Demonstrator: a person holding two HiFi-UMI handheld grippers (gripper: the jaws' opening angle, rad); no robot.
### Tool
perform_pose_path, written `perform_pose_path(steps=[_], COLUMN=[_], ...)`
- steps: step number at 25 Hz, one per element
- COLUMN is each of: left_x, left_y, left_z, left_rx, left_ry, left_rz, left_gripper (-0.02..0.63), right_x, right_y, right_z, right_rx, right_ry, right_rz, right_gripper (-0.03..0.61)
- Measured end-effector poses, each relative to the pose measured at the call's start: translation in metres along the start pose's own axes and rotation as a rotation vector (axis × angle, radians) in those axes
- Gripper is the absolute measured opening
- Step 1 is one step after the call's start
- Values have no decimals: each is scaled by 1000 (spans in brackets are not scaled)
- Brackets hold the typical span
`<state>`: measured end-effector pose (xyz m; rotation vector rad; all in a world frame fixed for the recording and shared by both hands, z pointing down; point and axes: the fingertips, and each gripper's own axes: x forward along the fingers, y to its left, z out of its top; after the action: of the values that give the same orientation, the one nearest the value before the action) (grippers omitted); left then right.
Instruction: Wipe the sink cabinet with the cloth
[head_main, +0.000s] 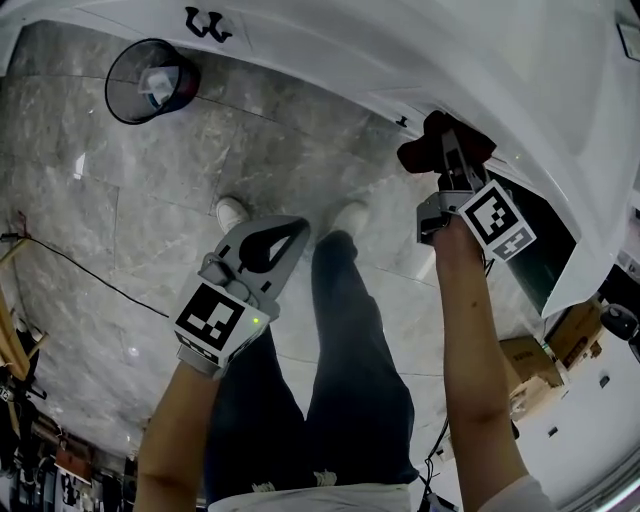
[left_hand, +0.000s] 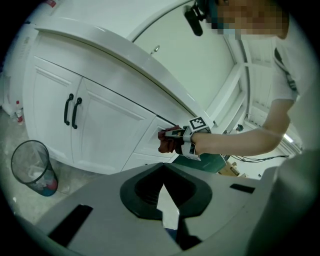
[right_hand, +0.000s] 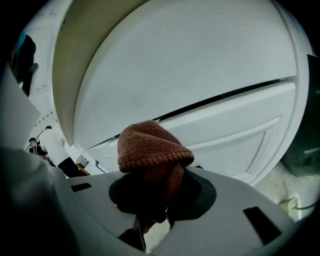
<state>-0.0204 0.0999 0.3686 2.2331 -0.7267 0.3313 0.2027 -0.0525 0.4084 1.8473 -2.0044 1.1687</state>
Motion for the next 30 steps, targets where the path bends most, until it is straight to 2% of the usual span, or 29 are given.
perform_pose_path(steps=[11,16,18,24,30], left_x=[-11,-1,1,8,12], left_y=[23,20,20,34,46], left_z=[-1,-3,-5,-13,-15], left_rx=[-12,24,28,55,82], left_ry=[7,16,29,50,40], left_rz=[12,-23,-37,-50,-45], left_gripper=[11,11,11,11,11], right_x=[20,17,20,37,44], right_y=[25,4,-3,-24,-32], right_z=[-15,-38,-46,-40,-44], right_rx=[-24,118,131,85,14], right_ry=[25,22,19,-66,-68], right_rz=[25,-51,-82,-180,-179], right_gripper=[115,115,115,115,115])
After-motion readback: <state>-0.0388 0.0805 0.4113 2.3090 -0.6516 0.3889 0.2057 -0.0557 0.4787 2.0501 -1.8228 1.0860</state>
